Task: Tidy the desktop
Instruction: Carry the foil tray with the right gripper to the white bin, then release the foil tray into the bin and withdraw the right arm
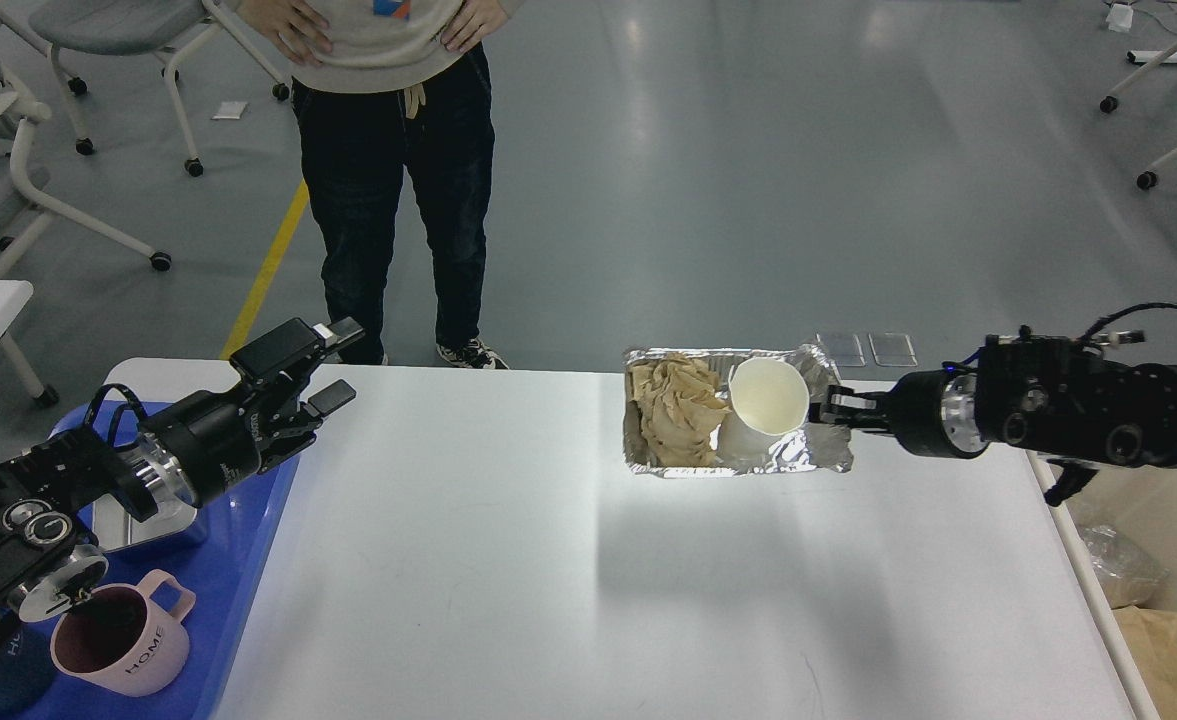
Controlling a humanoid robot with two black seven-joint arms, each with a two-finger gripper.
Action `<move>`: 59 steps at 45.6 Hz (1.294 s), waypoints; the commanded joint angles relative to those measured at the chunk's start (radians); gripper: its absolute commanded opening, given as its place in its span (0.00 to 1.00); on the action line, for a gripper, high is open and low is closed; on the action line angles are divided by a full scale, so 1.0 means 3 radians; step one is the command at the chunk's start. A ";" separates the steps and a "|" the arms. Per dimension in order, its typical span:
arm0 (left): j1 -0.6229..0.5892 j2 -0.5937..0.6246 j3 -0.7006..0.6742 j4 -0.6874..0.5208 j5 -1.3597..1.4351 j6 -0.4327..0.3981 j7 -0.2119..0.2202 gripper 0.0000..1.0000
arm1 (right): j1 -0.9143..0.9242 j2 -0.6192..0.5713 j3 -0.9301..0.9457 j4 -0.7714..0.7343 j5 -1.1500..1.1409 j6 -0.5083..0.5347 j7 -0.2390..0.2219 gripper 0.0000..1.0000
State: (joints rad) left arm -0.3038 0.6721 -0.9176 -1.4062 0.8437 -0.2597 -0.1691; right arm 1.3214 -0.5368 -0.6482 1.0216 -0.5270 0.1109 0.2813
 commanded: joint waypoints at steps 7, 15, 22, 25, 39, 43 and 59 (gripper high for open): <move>0.0384 -0.0343 -0.0597 0.0090 -0.0715 0.0109 -0.0014 0.96 | -0.0395 -0.0940 0.0386 0.0000 0.0064 -0.0022 0.0003 0.00; 0.0409 -0.0854 -0.0822 0.0463 -0.1211 0.0135 -0.0019 0.96 | -0.0682 -0.1564 0.0626 -0.0020 0.0095 -0.0022 0.0008 0.00; 0.0399 -0.1284 -0.1011 0.0821 -0.1432 0.0119 -0.0070 0.96 | -0.0891 -0.1912 0.0673 -0.0051 0.0386 -0.0017 0.0080 0.00; 0.0384 -0.1417 -0.1098 0.0949 -0.1452 0.0094 -0.0121 0.96 | -0.0989 -0.1999 0.0673 -0.0107 0.0529 -0.0022 0.0085 0.00; 0.0205 -0.1765 -0.1487 0.1317 -0.1549 -0.0070 -0.0198 0.96 | -0.1484 -0.1811 0.0668 -0.0715 0.1393 -0.0104 0.0029 0.66; 0.0159 -0.1785 -0.1487 0.1410 -0.1641 -0.0075 -0.0198 0.96 | -0.1648 -0.1627 0.0673 -0.1053 0.1582 -0.0241 0.0029 1.00; 0.0133 -0.1760 -0.1477 0.1430 -0.1651 -0.0039 -0.0173 0.96 | -0.1827 -0.1315 0.0734 -0.1329 0.1675 -0.0676 0.0070 1.00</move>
State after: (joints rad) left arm -0.2605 0.1425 -1.3588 -0.9776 0.3483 -0.2823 -0.2265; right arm 0.7724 -0.9673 -0.4398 0.6281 -0.0212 -0.0308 0.2899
